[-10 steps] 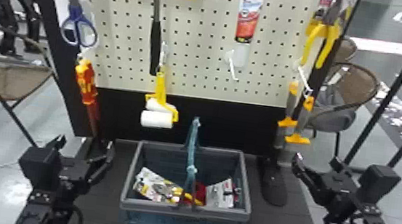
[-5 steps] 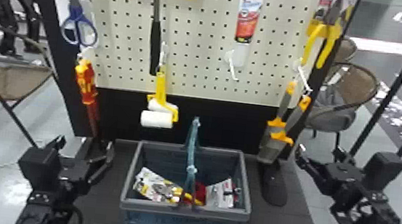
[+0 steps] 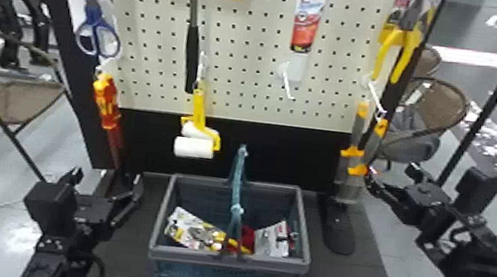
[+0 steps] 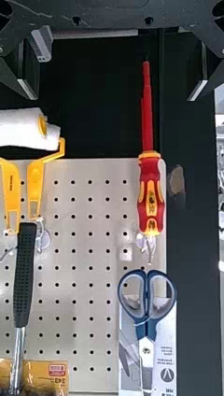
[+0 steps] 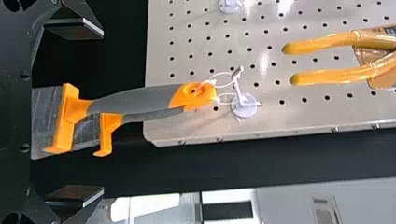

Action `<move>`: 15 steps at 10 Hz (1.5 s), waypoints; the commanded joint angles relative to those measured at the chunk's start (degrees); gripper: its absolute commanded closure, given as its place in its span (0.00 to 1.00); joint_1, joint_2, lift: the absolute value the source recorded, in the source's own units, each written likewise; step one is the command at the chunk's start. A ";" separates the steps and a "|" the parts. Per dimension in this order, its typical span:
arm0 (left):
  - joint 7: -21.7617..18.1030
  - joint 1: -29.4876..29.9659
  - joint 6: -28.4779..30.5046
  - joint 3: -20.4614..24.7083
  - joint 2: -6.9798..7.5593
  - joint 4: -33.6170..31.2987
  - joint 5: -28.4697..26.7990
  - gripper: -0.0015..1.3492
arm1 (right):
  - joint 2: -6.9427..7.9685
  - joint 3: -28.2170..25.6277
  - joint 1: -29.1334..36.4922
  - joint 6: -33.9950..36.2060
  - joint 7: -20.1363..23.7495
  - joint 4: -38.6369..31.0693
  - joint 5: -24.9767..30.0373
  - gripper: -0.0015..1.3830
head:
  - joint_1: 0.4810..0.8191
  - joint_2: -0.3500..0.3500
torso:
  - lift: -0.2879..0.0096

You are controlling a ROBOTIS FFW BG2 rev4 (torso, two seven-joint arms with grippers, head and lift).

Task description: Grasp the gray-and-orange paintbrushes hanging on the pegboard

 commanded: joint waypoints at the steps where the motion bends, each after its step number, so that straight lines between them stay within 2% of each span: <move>1: -0.21 -0.16 0.00 -0.10 -0.30 0.00 0.00 0.09 | -1.01 0.07 -2.59 0.06 1.58 2.64 0.19 0.09 | 0.20 0.50 | 0.63; 4: -0.64 -0.07 0.62 -0.18 -0.74 0.00 -0.09 0.09 | -3.56 2.10 -7.24 -0.99 8.17 9.06 -1.30 0.09 | 0.20 0.50 | 0.63; 5: -0.82 -0.16 0.70 -0.18 -1.01 0.00 -0.09 0.09 | -4.00 2.62 -8.03 -1.34 8.87 10.38 -1.92 0.09 | 0.20 0.50 | 0.63; 7: -1.17 -0.34 0.88 -0.27 -1.36 0.09 -0.26 0.09 | -4.35 3.85 -9.79 -2.13 10.98 13.19 -2.53 0.09 | 0.20 0.50 | 0.63; 11: -1.52 -1.13 0.53 -0.71 -1.45 0.61 -0.18 0.09 | -4.70 6.93 -12.78 -3.89 12.21 16.70 -3.50 0.09 | 0.20 0.50 | 0.63; 13: -1.52 -1.57 0.27 -1.15 -1.45 1.05 -0.09 0.09 | -4.70 8.16 -13.92 -4.51 12.91 18.55 -4.56 0.09 | 0.20 0.50 | 0.63; 15: -1.61 -1.66 0.27 -1.15 -1.45 1.32 0.00 0.09 | -4.00 9.57 -15.77 -5.56 13.97 21.19 -4.64 0.09 | 0.20 0.50 | 0.63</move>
